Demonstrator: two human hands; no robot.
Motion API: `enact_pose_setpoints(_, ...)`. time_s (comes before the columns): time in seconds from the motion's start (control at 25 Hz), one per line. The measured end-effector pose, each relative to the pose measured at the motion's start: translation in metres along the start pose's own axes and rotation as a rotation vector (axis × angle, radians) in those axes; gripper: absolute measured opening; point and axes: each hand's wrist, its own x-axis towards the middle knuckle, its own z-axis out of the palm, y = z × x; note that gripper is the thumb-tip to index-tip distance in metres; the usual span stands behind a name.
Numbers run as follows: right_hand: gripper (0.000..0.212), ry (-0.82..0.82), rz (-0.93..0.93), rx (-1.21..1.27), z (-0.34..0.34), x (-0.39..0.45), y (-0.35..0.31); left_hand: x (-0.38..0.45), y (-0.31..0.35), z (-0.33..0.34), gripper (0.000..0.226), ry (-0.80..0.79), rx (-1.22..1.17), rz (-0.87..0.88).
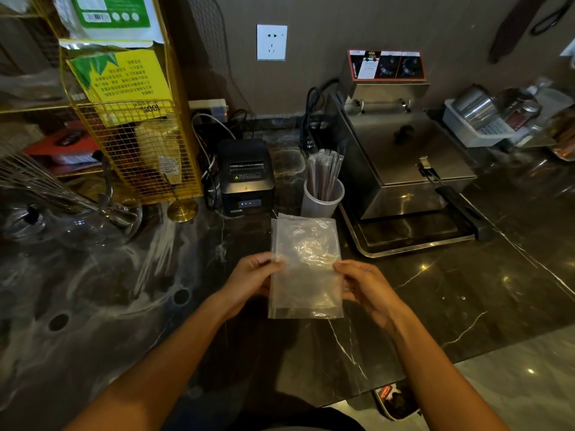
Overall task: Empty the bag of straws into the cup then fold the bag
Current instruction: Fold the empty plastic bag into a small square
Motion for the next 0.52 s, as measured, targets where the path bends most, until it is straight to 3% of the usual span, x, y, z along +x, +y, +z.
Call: enact_pose_setpoints(0.52,0.021,0.026,0.018,0.021,0.0036,0.0022,-0.0004,0.0009,0.0027,-0.0067,0.030,-0.037,0.018,0.012)
